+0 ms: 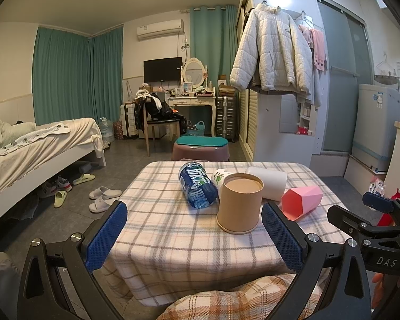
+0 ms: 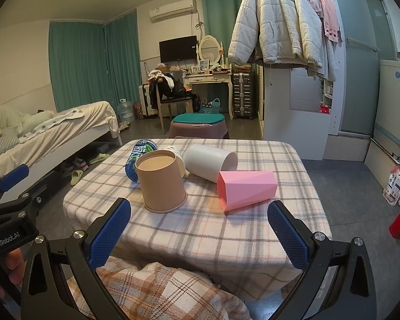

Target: Flip cup upside down

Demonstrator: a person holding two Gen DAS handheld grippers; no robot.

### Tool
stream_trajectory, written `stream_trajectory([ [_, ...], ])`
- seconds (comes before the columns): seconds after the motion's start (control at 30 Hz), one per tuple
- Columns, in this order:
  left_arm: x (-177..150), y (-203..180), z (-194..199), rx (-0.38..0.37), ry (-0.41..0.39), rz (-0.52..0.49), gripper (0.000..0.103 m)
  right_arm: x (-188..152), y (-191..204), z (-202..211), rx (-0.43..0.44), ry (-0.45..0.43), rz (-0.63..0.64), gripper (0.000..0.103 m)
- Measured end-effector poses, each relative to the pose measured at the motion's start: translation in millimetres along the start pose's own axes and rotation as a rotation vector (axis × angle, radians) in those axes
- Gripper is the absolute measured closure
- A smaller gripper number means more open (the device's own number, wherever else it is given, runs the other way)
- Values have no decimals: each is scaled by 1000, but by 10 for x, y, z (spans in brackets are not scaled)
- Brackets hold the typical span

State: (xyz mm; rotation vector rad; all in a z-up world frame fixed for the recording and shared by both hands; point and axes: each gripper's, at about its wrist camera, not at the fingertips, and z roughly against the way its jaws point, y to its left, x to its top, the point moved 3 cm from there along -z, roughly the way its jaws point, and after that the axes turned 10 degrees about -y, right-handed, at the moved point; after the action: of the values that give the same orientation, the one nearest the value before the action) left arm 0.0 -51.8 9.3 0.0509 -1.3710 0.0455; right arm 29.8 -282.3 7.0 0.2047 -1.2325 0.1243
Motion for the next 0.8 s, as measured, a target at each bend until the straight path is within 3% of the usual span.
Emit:
stream_trajectory([
  [0.8, -40, -14, 11, -8, 6, -2, 0, -48, 14, -37, 2, 14, -5, 0],
])
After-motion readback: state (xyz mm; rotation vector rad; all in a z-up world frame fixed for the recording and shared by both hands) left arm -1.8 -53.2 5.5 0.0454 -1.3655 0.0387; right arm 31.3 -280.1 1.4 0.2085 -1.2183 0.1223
